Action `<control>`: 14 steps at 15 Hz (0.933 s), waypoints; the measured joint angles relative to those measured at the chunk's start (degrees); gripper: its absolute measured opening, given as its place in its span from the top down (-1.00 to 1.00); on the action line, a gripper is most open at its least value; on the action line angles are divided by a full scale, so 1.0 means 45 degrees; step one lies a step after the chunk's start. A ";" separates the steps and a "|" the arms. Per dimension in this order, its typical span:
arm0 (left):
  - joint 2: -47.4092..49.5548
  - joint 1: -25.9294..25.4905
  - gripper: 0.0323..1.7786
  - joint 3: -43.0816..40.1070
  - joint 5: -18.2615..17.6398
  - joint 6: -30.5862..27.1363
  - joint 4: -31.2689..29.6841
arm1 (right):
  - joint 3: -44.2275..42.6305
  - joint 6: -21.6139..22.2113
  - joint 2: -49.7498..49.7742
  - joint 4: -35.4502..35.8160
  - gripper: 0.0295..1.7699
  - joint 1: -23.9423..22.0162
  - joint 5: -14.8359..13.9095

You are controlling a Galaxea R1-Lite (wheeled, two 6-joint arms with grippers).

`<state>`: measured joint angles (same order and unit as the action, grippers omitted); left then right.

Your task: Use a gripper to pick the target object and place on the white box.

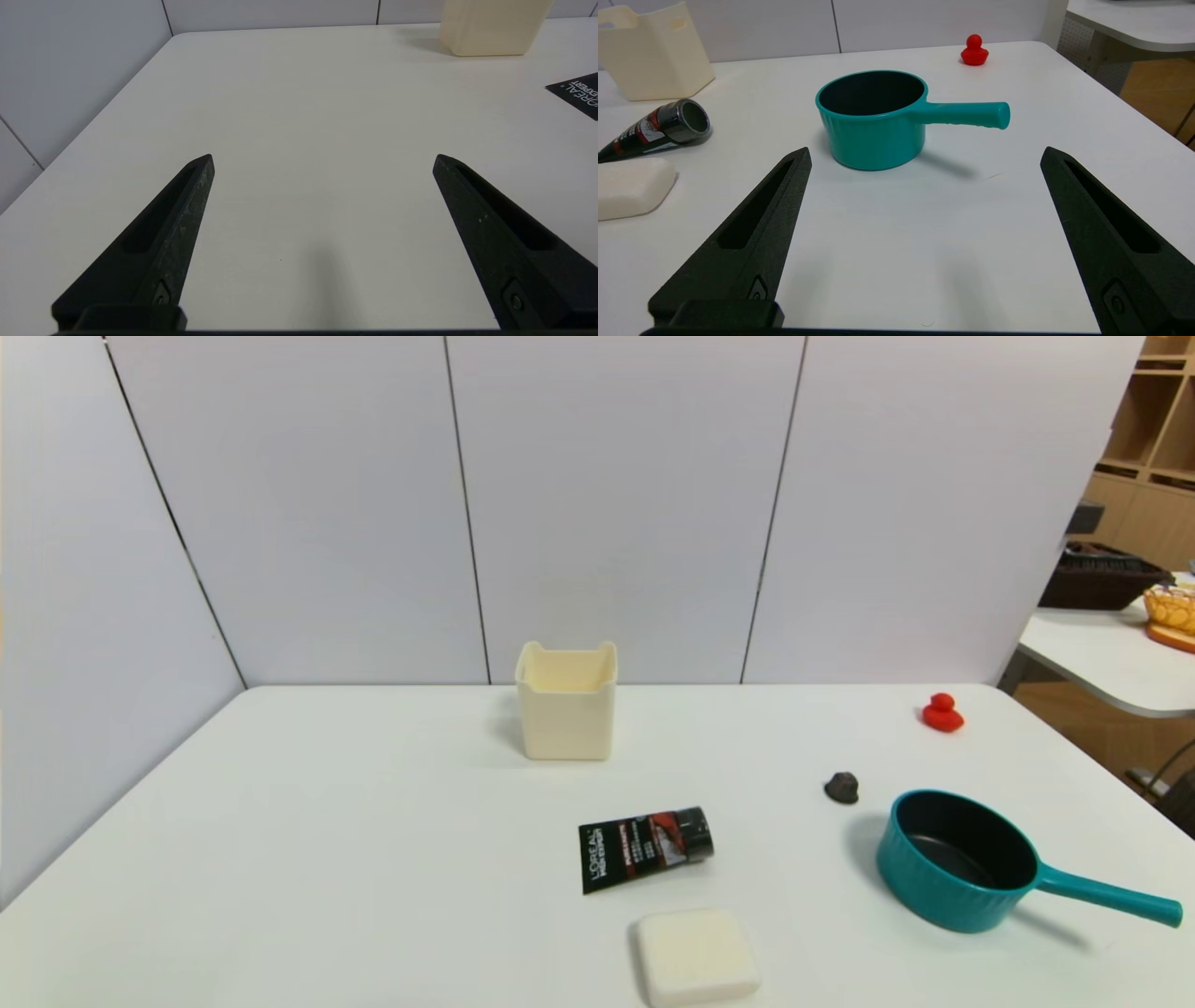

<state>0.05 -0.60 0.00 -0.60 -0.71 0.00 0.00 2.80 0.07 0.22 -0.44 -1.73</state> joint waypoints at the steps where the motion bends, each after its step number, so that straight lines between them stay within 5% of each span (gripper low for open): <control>1: 0.0000 0.0000 -0.90 0.0000 -0.0005 0.0000 0.0000 | -0.0005 -0.0005 0.0000 0.0000 -0.92 0.0000 0.0000; 7: 0.0000 0.0000 -0.90 0.0000 -0.0005 0.0005 0.0000 | -0.1065 -0.0385 -0.2314 -0.0642 -0.92 0.0214 0.0035; 14: 0.0000 0.0000 -0.90 0.0000 -0.0005 0.0000 0.0000 | -1.0603 -0.0775 -0.9116 -0.2276 -0.92 0.0894 -0.1403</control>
<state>0.05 -0.60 0.00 -0.62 -0.71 0.00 -47.71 -0.68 -40.95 -10.02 3.58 -8.05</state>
